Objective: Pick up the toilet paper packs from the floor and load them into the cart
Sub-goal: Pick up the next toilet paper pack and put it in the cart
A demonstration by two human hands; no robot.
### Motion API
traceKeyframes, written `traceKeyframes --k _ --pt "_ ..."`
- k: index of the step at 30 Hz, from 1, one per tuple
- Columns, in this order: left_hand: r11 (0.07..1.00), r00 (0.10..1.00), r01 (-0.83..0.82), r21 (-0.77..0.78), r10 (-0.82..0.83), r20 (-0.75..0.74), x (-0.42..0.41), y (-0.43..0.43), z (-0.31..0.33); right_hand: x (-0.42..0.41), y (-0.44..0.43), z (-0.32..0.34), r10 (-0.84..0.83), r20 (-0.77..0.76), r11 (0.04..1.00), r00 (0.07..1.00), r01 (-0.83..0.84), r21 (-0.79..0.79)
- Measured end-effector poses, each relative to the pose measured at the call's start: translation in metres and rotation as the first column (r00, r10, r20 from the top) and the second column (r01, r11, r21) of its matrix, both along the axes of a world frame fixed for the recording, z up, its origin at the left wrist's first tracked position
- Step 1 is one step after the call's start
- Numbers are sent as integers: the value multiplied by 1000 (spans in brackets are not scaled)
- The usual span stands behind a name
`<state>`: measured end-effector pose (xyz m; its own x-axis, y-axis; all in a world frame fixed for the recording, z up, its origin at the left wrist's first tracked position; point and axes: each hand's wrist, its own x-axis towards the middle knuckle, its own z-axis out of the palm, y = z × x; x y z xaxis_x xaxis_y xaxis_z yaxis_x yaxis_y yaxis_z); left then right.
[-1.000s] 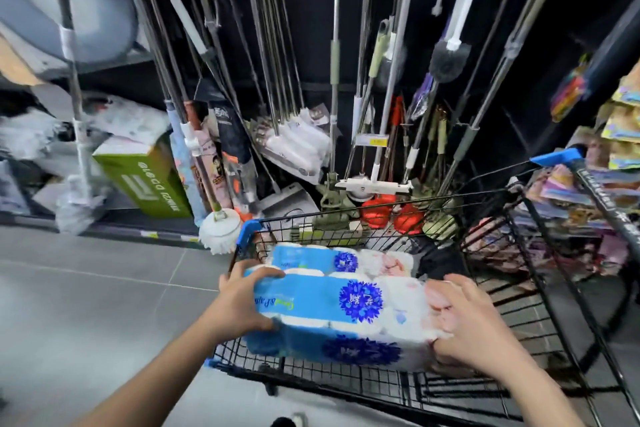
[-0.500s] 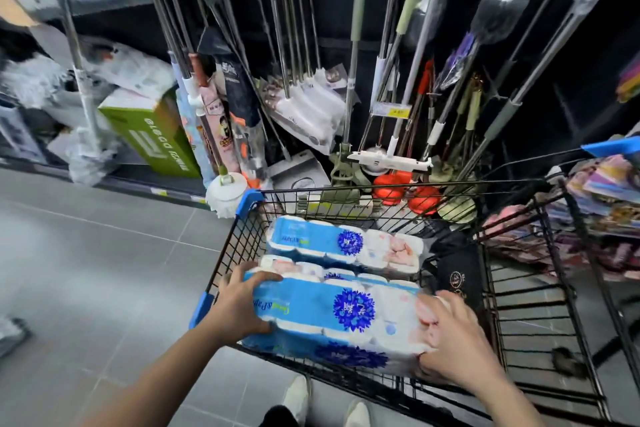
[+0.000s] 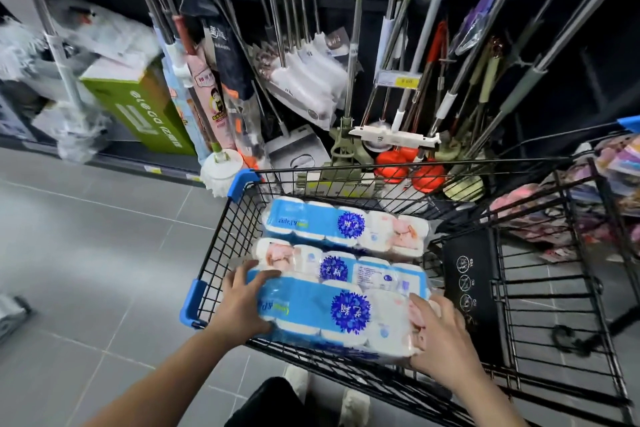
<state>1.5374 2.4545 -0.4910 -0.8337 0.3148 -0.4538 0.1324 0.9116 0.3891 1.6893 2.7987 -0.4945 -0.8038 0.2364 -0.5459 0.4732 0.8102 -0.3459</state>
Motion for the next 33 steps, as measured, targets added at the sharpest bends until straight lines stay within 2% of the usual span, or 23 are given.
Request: traceKeyframes --k 10,14,18,21,25,28,33 --pt "990 998 66 -125 -63 29 -3 4 -22 3 -1 -41 -4 70 1000 998 5 -19" --pt "987 997 72 -141 -71 12 0 5 -37 0 -3 -55 20 110 1000 994 -22 17" --pt "972 996 86 -220 -79 37 -2 9 -48 -5 -6 -65 39 149 998 988 -46 46" --pt "962 996 75 -262 -60 64 -3 7 -58 -3 -8 -75 36 153 999 988 -41 29" --pt "978 995 -35 -204 53 88 -5 5 -67 -2 -10 -86 -26 129 999 991 30 -29" --pt "971 997 41 -234 -26 68 -5 6 -66 -4 -11 -90 -131 123 988 984 141 -69" --pt "959 995 89 -271 -75 63 -2 9 -63 -4 -15 -89 -93 101 991 991 102 -92"
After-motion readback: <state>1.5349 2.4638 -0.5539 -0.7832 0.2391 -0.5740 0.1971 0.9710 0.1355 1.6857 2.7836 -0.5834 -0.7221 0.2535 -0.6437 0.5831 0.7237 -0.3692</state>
